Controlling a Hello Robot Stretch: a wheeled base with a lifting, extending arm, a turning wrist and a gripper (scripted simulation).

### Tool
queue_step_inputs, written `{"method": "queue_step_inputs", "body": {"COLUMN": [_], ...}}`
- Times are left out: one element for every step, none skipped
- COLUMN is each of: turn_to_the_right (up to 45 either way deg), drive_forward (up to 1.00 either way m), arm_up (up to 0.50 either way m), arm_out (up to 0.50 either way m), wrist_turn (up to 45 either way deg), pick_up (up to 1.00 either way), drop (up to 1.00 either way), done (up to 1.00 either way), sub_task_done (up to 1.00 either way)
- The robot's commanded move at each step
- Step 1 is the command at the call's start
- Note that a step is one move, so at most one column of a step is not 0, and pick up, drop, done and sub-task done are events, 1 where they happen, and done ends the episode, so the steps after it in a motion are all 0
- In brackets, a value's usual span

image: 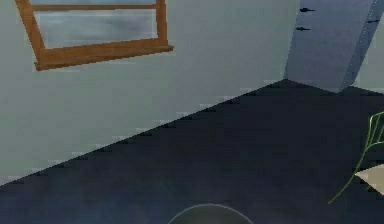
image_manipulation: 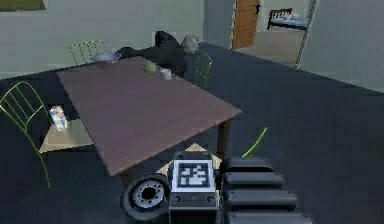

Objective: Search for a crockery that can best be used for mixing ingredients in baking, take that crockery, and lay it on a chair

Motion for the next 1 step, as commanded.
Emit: {"method": "queue_step_inputs", "body": {"turn_to_the_right": [6.0], "drive_forward": [0.00], "arm_up": [0.00], "arm_out": [0.00], "wrist_turn": [0.0], "pick_up": [0.00], "drop": [0.00], "done": [0.00], "sub_task_done": [0.00]}}
